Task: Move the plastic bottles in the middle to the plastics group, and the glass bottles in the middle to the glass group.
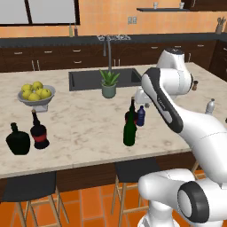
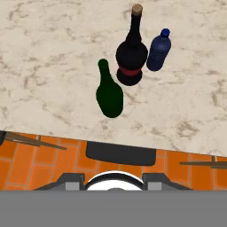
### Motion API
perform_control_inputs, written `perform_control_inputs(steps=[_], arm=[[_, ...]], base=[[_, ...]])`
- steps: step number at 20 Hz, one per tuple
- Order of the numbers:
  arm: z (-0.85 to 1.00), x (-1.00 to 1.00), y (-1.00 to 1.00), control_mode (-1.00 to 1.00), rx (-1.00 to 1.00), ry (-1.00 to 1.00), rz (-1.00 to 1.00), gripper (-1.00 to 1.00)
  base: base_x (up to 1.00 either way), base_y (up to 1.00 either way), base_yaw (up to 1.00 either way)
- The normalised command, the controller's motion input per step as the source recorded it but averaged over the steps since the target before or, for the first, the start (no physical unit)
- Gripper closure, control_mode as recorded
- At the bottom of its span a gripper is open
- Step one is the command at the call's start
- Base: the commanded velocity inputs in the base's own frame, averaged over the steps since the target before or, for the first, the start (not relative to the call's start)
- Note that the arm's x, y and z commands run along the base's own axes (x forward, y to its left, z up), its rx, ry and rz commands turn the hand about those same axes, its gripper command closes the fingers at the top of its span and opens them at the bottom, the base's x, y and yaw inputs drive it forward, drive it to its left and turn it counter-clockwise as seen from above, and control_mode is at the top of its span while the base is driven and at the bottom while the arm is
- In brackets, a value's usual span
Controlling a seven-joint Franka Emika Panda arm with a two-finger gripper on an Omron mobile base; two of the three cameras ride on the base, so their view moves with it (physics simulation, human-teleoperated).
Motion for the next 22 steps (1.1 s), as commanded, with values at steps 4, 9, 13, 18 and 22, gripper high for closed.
perform_control_inputs(steps=[4, 9, 13, 18, 22], arm=[[0.00, -0.01, 0.00, -1.00, 0.00, 0.00, 0.00, -1.00], [-0.26, -0.03, 0.09, -1.00, -0.01, 0.00, 0.00, -1.00], [-0.46, 0.35, 0.52, -1.00, -0.03, 0.00, -0.03, -1.00], [-0.30, 0.61, 0.18, -1.00, -0.04, 0.07, 0.00, -1.00], [-0.15, 0.45, -0.02, -1.00, 0.00, 0.09, 0.00, -1.00]], base=[[0.00, 0.00, 0.00], [0.00, 0.00, 0.00], [0.00, 0.00, 0.00], [0.00, 0.00, 0.00], [0.00, 0.00, 0.00]])
